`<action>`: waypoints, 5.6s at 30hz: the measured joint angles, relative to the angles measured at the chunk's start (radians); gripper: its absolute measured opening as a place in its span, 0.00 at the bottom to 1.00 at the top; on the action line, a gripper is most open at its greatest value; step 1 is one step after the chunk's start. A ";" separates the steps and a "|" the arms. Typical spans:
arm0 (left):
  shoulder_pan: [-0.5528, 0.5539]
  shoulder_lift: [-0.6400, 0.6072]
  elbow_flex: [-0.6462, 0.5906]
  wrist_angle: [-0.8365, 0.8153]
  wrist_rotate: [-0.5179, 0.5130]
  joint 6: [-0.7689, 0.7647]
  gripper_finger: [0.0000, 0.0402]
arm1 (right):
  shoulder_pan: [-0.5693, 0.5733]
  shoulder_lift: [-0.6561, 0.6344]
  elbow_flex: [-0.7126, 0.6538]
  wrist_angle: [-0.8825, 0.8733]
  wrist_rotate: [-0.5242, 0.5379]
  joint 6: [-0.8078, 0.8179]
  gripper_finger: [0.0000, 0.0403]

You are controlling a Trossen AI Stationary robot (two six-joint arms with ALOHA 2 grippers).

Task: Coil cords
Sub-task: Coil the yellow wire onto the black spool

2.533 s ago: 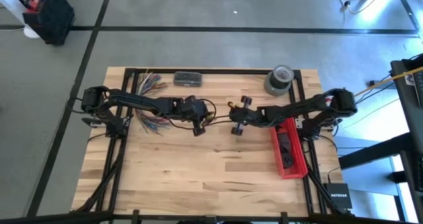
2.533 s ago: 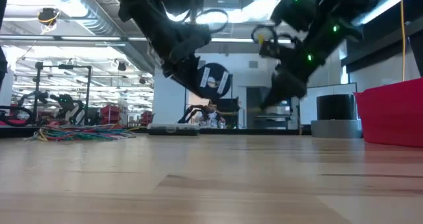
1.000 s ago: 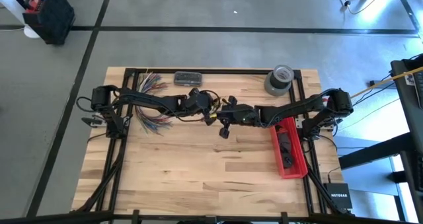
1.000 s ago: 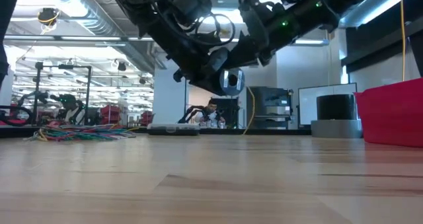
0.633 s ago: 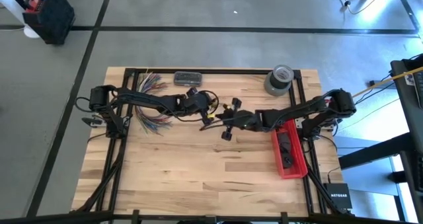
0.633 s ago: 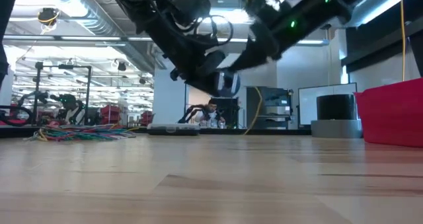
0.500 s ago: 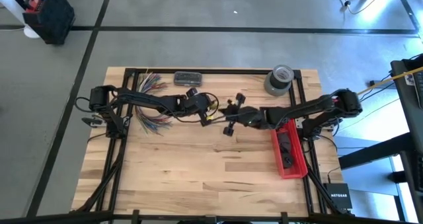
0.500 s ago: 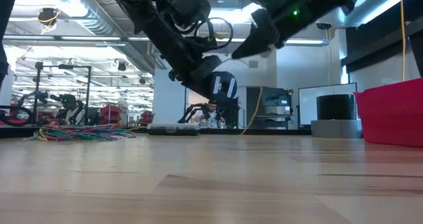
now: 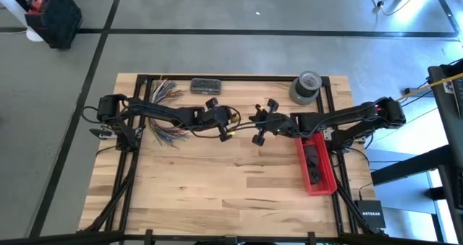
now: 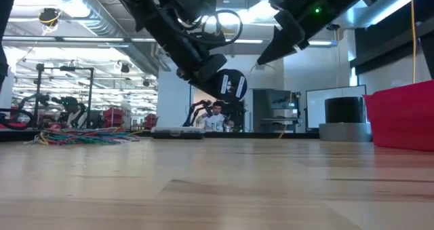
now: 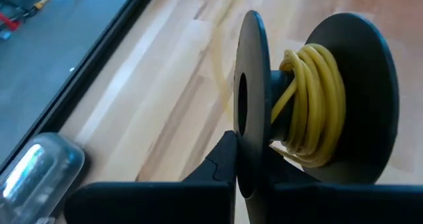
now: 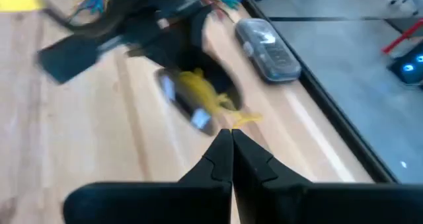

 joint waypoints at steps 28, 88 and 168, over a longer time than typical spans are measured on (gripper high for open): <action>0.006 0.000 0.000 0.122 0.030 -0.082 0.00 | 0.012 0.233 0.030 0.399 -0.113 -0.090 0.00; -0.125 -0.171 0.000 0.006 -0.003 0.002 0.00 | 0.017 0.542 -0.198 1.057 -0.270 -0.083 0.35; -0.095 -0.027 -0.003 0.177 -0.049 0.053 0.00 | -0.079 0.176 -0.045 0.509 -0.534 0.139 0.01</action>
